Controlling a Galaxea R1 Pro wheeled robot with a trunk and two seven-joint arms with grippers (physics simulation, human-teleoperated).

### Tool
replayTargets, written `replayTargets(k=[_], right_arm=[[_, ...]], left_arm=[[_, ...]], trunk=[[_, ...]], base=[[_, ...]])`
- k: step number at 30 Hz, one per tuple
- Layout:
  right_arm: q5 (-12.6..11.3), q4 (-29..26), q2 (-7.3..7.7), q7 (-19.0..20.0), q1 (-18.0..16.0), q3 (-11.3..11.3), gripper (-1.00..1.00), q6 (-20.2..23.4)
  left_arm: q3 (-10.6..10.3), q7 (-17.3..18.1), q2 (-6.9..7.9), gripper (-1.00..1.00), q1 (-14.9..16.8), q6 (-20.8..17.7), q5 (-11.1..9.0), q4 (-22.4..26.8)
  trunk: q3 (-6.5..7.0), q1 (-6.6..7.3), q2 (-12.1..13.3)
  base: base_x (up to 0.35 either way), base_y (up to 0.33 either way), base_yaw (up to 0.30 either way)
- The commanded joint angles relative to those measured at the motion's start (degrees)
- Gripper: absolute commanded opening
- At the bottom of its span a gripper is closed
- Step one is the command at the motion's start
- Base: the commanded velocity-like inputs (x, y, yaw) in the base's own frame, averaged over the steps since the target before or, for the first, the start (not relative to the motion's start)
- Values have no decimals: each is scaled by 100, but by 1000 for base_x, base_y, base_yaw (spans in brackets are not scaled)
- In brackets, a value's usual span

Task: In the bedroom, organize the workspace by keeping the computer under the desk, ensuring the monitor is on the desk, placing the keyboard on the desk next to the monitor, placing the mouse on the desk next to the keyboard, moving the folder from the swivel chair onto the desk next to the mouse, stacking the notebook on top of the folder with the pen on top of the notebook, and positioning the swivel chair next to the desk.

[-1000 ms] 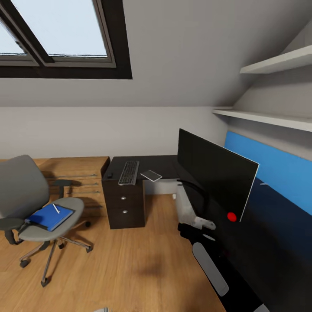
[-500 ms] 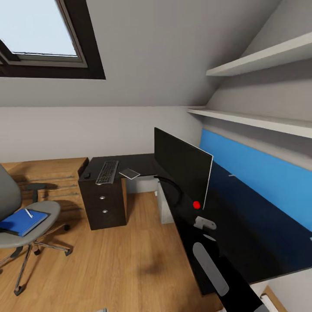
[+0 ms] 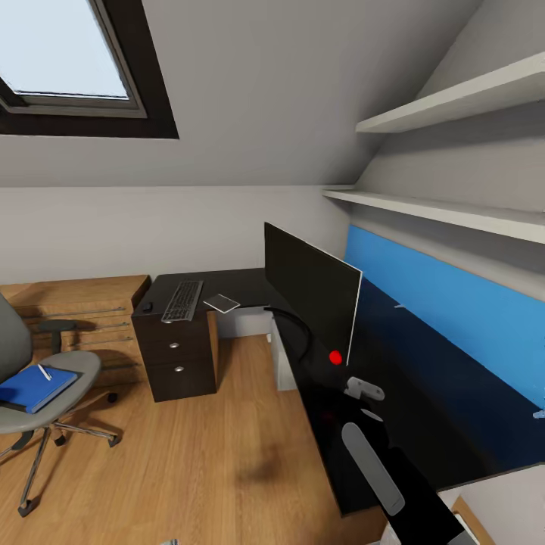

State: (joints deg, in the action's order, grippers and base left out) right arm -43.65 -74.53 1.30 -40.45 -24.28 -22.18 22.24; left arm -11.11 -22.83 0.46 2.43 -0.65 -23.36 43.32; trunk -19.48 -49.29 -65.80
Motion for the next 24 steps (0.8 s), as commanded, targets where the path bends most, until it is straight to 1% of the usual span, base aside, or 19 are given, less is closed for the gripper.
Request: replayTargets(k=[1, 2, 5, 8, 13, 15, 17, 19, 21, 24], right_arm=[[-34, -6, 30, -42, -6, -13, 100, -12], [-36, -6, 89, -42, -6, -10, 100, -108], [-37, -3, 123, -42, -6, -4, 100, -210], [-31, 16, 128, -42, -6, 7, 100, -280], [-26, 11, 145, -42, -6, 8, 100, -314], [-19, 13, 152, -42, -6, 6, 100, -395], [-16, 18, 156, -42, -6, 5, 100, -469], [-18, 159, 185, -42, -6, 71, 100, -604], [-19, 307, 222, -42, -8, 158, 100, -671], [-20, 553, 274, -38, -13, 353, 100, -798]], left_arm=[[-12, -44, 5, 100, 3, -7, -35, 8], [17, -41, 6, 100, 3, -7, -36, 1], [30, -39, 7, 100, 3, -11, -37, -45], [50, -36, 11, 100, 3, -12, -37, -179], [74, -40, 20, 100, 3, -13, -41, -204], [130, -43, 18, 100, 3, -14, -44, -207], [195, -44, 17, 100, 3, -14, -45, -208], [448, -36, 17, 100, 3, -9, -45, -209], [543, -33, 16, 100, 3, -8, -46, -210], [632, -31, 16, 100, 3, -6, -46, -210]], trunk=[[-7, 0, -5], [-7, 0, -5], [-7, 0, -5], [-7, 0, -5], [-7, 0, -5], [-7, 0, -5], [-7, 0, -5], [-7, 0, -5], [-7, 0, -5], [-7, 0, -5]], base=[[0, -307, 0], [0, -303, 0], [0, -205, 0], [0, -73, 0], [0, -10, 0], [0, -3, 0], [0, -2, 0], [0, -1, 0], [0, 0, 0], [0, 0, 0]])
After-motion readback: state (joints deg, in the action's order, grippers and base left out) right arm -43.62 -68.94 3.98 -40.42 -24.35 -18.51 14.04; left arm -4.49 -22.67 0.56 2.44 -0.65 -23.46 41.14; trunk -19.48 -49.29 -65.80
